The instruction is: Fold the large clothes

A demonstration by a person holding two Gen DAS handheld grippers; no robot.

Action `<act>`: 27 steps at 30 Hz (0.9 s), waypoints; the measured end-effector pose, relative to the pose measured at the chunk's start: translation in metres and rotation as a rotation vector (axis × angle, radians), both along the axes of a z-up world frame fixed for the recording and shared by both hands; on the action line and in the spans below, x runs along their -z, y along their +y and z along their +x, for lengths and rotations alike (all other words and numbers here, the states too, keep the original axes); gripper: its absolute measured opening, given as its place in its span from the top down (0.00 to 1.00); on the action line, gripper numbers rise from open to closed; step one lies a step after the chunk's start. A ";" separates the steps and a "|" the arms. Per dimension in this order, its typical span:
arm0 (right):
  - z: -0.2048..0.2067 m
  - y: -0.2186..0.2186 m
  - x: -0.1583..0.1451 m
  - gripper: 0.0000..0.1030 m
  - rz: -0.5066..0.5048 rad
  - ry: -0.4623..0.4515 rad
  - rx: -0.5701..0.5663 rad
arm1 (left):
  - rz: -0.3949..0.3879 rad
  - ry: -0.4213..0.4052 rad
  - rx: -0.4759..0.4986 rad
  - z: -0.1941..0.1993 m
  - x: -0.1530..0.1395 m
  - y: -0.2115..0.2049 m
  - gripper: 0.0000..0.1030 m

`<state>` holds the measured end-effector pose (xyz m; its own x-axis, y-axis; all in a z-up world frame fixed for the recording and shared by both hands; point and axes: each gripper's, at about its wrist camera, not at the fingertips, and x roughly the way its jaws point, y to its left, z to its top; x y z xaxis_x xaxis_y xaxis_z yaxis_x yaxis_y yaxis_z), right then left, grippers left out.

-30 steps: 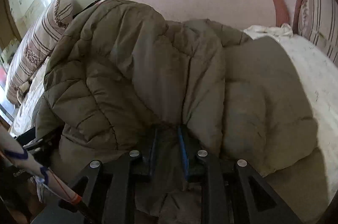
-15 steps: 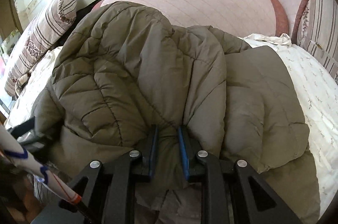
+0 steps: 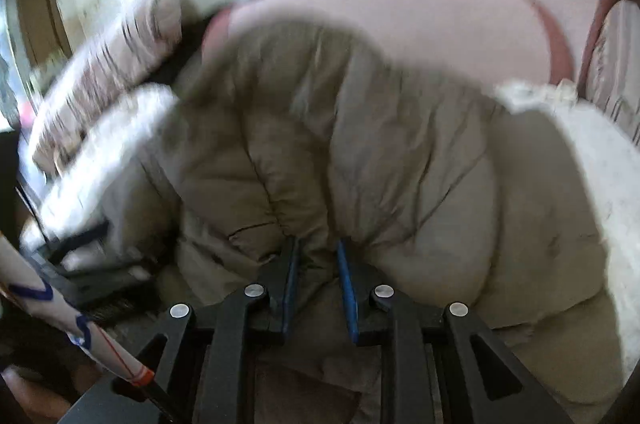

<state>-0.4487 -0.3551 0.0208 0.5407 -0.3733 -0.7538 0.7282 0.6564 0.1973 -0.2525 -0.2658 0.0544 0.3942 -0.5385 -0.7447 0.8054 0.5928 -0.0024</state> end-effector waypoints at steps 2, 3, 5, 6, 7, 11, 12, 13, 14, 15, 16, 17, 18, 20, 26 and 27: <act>0.000 -0.003 0.001 0.79 0.011 -0.010 0.005 | 0.002 -0.010 0.000 -0.001 0.000 0.000 0.05; -0.001 -0.004 0.001 0.79 0.019 -0.015 0.006 | -0.001 -0.011 0.001 -0.001 0.000 0.000 0.05; -0.003 -0.005 0.000 0.79 0.021 -0.023 0.007 | -0.012 -0.008 0.002 -0.002 -0.001 0.001 0.05; -0.005 -0.005 -0.003 0.79 0.016 -0.028 0.007 | -0.019 -0.006 0.001 -0.002 -0.002 0.003 0.05; -0.008 -0.004 -0.010 0.79 0.002 -0.039 0.005 | -0.027 -0.007 0.002 -0.003 -0.004 0.004 0.05; -0.031 -0.005 -0.036 0.79 -0.061 -0.113 0.051 | -0.053 -0.021 0.007 -0.004 -0.013 0.009 0.05; -0.035 -0.006 -0.039 0.79 -0.068 -0.121 0.065 | -0.058 -0.026 0.008 -0.005 -0.015 0.010 0.05; -0.040 -0.008 -0.040 0.79 -0.076 -0.124 0.083 | -0.060 -0.029 0.007 -0.005 -0.016 0.011 0.05; -0.044 -0.012 -0.039 0.79 -0.079 -0.112 0.102 | -0.061 -0.032 0.007 -0.006 -0.016 0.011 0.05; -0.044 -0.015 -0.037 0.79 -0.075 -0.096 0.114 | -0.059 -0.032 0.008 -0.007 -0.016 0.011 0.05; -0.045 -0.017 -0.033 0.79 -0.067 -0.075 0.128 | -0.052 -0.031 0.009 -0.007 -0.014 0.010 0.05; -0.044 -0.020 -0.027 0.79 -0.051 -0.050 0.141 | -0.047 -0.030 0.009 -0.007 -0.012 0.009 0.05; -0.044 -0.022 -0.021 0.79 -0.028 -0.041 0.146 | -0.039 -0.025 0.008 -0.007 -0.010 0.008 0.05; -0.042 -0.026 -0.008 0.79 0.016 -0.026 0.144 | -0.025 -0.019 0.008 -0.006 -0.007 0.007 0.05; -0.028 -0.025 0.007 0.79 0.015 0.040 0.129 | -0.008 -0.012 0.013 -0.005 -0.001 0.004 0.05; -0.028 -0.025 0.007 0.79 0.012 0.042 0.129 | -0.010 -0.012 0.013 -0.005 -0.001 0.005 0.05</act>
<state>-0.4766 -0.3798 0.0140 0.4568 -0.4287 -0.7795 0.8141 0.5546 0.1720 -0.2574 -0.2611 0.0553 0.3961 -0.5509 -0.7346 0.8130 0.5823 0.0017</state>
